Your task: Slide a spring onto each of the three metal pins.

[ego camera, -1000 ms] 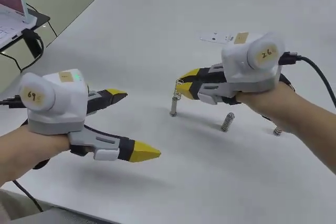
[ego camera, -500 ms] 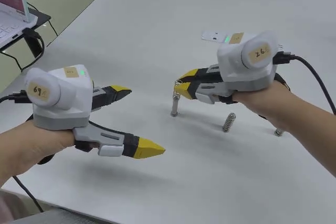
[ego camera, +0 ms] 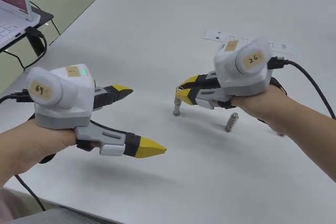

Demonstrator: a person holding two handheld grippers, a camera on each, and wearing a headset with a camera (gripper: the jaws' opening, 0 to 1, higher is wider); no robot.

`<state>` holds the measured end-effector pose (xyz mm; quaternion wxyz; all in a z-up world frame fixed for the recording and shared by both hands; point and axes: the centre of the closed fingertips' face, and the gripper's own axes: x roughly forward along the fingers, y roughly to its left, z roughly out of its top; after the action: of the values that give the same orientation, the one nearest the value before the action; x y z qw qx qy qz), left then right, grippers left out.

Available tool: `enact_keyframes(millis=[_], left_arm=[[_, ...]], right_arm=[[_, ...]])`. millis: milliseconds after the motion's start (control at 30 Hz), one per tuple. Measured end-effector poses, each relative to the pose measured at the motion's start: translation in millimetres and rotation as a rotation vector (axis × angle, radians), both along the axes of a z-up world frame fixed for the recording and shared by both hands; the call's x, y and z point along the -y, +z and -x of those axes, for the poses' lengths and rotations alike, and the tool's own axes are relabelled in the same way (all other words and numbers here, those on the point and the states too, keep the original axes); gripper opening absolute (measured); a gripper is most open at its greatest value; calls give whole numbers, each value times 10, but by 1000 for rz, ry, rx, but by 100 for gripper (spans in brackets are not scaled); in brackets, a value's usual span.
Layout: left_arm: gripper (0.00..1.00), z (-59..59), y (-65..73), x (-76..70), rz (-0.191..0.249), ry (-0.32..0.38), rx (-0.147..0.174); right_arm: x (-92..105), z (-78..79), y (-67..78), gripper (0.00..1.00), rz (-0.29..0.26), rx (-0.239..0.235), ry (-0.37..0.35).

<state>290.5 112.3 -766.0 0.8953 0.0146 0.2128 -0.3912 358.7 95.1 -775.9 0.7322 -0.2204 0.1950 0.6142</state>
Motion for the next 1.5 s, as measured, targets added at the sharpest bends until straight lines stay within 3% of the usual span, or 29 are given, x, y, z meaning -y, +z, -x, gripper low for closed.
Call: enact_keyframes(millis=[533, 567, 900, 1000, 1500], left_arm=[[97, 5, -10, -17, -1, 7, -3], [97, 4, -9, -16, 0, 8, -3], [96, -23, 25, 38, 4, 0, 2], [96, -29, 36, 46, 10, -1, 2], [96, -63, 92, 152, 14, -16, 14]], right_arm=[[19, 54, -343, 8, 89, -40, 8], [-2, 50, -314, 8, 71, -36, 8], [16, 15, -308, 11, 81, -33, 6], [11, 19, -245, 14, 56, -45, -2], [186, 143, -5, 23, -7, -15, -9]])
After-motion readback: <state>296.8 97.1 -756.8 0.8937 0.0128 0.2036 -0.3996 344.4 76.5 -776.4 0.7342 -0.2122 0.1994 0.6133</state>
